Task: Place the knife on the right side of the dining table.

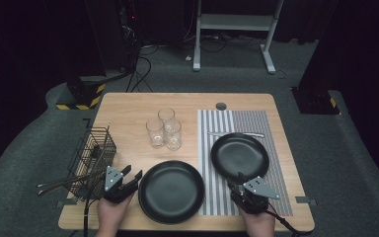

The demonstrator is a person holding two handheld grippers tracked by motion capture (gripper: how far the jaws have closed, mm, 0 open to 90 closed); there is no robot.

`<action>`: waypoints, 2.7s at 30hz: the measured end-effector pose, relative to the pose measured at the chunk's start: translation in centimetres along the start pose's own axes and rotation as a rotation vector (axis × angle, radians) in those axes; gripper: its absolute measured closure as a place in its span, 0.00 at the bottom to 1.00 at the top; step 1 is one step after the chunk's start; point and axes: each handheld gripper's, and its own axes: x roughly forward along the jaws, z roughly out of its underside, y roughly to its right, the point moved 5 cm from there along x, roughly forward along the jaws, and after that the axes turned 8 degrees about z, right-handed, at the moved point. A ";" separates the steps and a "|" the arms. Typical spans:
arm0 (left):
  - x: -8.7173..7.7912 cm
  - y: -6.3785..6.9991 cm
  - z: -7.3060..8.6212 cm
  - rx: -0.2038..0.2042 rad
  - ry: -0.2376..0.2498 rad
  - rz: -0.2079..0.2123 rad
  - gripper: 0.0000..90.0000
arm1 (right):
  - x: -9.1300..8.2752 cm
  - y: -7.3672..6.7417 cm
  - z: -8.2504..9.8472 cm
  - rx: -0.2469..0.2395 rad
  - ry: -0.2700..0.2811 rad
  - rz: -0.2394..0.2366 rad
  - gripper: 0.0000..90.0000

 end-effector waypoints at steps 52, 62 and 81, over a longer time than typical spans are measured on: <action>-5.2 1.6 -8.1 0.041 0.084 -0.029 0.50 | 4.8 -4.0 -1.0 0.018 -0.019 -0.220 0.36; -6.2 0.7 -10.0 0.052 0.108 -0.065 0.49 | 4.8 -3.7 -1.0 0.029 -0.028 -0.204 0.29; -7.4 -1.8 -13.1 0.024 0.104 -0.144 0.49 | 4.7 -3.7 -0.9 0.050 -0.044 -0.222 0.13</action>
